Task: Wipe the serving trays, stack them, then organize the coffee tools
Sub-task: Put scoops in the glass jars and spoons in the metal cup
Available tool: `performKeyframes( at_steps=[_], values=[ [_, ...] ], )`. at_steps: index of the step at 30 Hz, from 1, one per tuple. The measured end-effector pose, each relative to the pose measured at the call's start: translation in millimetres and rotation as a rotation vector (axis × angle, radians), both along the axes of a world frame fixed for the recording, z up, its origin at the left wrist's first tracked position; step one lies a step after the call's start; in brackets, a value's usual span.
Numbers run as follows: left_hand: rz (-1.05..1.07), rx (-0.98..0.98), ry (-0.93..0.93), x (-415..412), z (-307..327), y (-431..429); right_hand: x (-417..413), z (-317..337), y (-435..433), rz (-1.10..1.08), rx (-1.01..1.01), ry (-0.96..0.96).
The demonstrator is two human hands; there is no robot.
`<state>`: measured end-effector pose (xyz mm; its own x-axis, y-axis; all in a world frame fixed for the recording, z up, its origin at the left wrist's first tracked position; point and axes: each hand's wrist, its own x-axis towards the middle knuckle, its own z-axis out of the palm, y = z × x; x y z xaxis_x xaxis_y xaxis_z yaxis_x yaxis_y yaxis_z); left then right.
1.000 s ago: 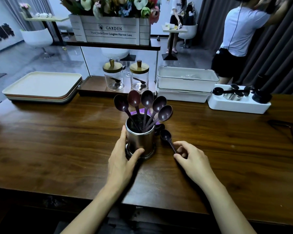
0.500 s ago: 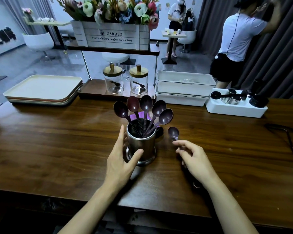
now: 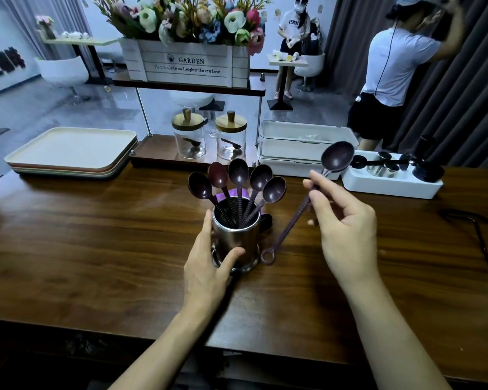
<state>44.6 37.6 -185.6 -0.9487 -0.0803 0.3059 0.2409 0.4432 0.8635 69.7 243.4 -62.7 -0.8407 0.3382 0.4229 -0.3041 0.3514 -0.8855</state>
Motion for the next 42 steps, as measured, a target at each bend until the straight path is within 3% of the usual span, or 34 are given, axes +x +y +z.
performKeyframes(
  at_steps=[11, 16, 26, 42],
  values=[
    [-0.001, -0.032, 0.039, 3, -3, -2, -27, -6, -26, -0.192, 0.034, 0.15],
    [0.011, -0.063, 0.054, 0, -5, -2, -23, -17, -24, -0.141, 0.178, 0.086],
    [0.007, -0.09, 0.039, -1, -6, -3, -7, -40, -27, -0.003, 0.233, -0.099],
    [-0.033, -0.026, 0.031, 3, -5, -1, 8, -35, -45, 0.008, 0.42, -0.19]
  ],
)
